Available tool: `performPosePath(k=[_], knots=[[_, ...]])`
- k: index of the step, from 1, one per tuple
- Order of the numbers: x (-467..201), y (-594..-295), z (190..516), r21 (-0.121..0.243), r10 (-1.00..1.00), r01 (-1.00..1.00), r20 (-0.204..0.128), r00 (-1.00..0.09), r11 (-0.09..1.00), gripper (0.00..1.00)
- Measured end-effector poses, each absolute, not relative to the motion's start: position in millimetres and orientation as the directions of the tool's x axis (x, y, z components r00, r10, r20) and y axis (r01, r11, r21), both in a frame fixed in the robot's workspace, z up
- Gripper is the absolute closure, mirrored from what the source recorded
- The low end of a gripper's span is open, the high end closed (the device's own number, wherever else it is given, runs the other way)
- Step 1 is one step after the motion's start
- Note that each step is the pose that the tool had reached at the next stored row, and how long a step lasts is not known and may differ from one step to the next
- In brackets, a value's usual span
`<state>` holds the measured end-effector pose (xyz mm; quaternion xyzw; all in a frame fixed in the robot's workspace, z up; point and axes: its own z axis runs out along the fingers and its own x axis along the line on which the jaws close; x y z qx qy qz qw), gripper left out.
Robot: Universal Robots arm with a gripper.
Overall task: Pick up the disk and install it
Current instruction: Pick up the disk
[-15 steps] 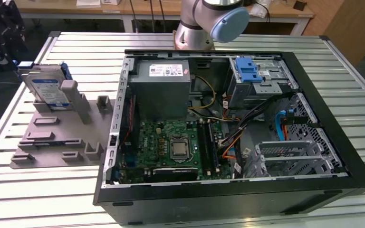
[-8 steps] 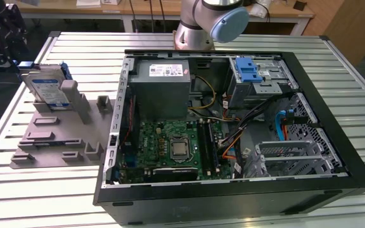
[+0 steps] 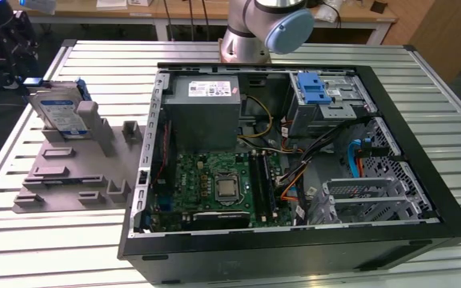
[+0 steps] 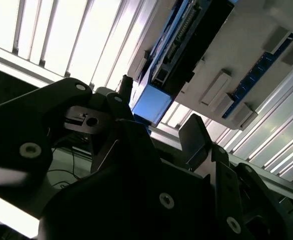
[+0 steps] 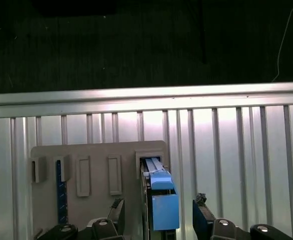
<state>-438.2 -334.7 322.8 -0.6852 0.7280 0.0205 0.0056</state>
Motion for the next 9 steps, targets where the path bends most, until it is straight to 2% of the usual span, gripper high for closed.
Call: performPosePath(k=[7, 8, 9], knots=[[-438.6, -334.1, 310.1, 0.022, -0.997, -0.998, -0.036, -0.061, 0.06, 0.37], [-438.7, -334.1, 308.4, 0.022, -0.997, -0.998, -0.036, -0.061, 0.06, 0.44], [-438.9, -334.1, 306.5, 0.022, -0.998, -0.998, -0.036, -0.061, 0.06, 0.44]])
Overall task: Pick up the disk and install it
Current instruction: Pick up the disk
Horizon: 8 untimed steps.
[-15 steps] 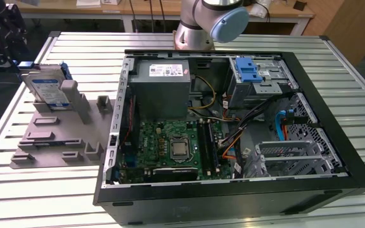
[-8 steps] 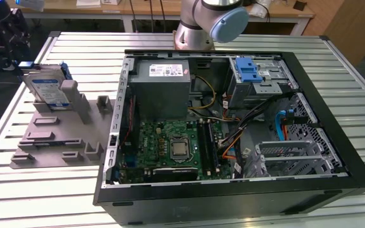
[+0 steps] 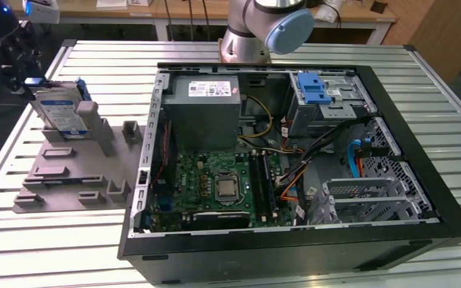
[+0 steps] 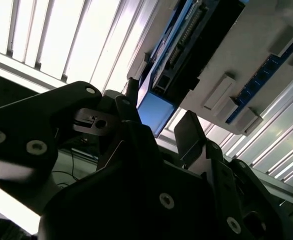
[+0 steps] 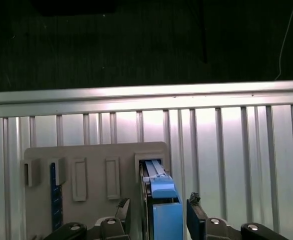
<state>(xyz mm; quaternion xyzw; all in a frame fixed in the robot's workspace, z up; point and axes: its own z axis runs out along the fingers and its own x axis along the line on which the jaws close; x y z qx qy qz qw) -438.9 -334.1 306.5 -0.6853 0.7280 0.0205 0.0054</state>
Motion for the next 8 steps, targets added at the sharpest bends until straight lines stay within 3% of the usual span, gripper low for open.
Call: performPosePath(k=[8], knots=[[-439.2, -332.2, 295.6, 0.022, -0.998, -0.998, -0.036, -0.061, 0.06, 0.45]])
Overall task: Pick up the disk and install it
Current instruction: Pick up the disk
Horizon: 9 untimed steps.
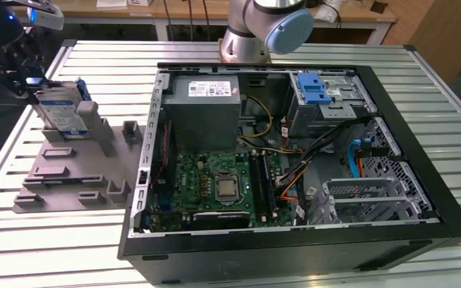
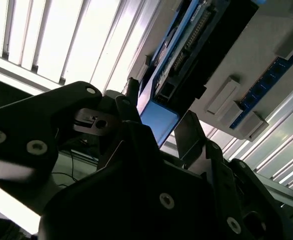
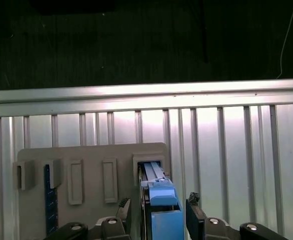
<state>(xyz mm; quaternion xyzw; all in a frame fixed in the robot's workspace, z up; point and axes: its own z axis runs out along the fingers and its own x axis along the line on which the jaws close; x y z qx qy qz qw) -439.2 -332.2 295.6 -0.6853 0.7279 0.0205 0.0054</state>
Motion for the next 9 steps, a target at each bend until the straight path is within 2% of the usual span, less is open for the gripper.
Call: performPosePath(k=[1, 2, 9], knots=[[-439.2, -332.1, 295.6, 0.022, -0.998, -0.998, -0.036, -0.061, 0.06, 0.45], [-439.2, -332.1, 295.6, 0.022, -0.998, -0.998, -0.036, -0.061, 0.06, 0.52], [-439.2, -332.1, 294.1, 0.021, -0.998, -0.998, -0.035, -0.054, 0.054, 0.52]])
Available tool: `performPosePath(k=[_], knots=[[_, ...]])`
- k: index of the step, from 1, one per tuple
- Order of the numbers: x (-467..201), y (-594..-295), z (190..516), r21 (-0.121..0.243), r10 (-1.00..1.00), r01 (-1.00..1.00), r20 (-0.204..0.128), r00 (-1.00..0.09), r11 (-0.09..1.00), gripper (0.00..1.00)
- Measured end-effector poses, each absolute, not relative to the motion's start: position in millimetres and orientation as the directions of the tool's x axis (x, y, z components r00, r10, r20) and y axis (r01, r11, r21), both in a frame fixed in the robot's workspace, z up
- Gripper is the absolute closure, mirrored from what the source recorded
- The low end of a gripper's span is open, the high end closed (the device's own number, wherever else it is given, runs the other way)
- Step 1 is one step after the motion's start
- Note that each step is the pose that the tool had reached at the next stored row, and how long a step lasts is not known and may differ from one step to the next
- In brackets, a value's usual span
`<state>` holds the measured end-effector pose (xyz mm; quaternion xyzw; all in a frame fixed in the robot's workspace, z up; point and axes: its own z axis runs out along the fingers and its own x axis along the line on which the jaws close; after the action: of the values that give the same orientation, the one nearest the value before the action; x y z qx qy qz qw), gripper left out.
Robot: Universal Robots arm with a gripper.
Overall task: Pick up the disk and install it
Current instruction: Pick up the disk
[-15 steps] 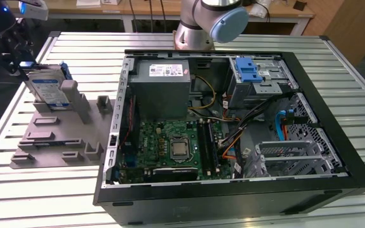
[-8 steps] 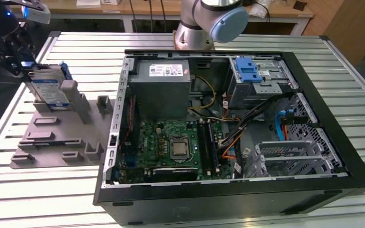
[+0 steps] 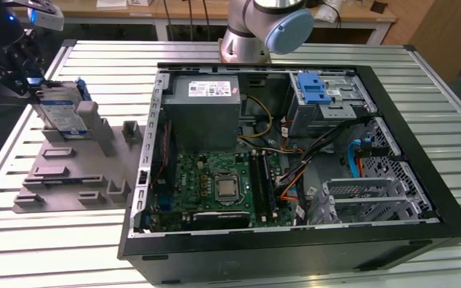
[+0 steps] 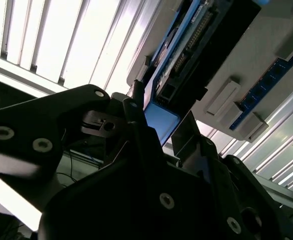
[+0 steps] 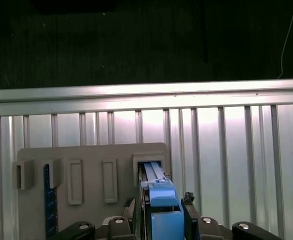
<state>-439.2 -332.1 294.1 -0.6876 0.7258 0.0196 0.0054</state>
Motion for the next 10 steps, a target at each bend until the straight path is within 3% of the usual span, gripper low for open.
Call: performPosePath(k=[3, 4, 10], knots=[[-439.2, -332.1, 292.3, 0.019, -0.999, -0.999, -0.034, -0.037, 0.036, 0.5], [-439.2, -332.2, 291.5, 0.019, -0.999, -0.999, -0.034, -0.031, 0.03, 0.45], [-439.3, -332.2, 288.9, 0.018, -0.999, -1.0, -0.033, -0.014, 0.013, 0.46]])
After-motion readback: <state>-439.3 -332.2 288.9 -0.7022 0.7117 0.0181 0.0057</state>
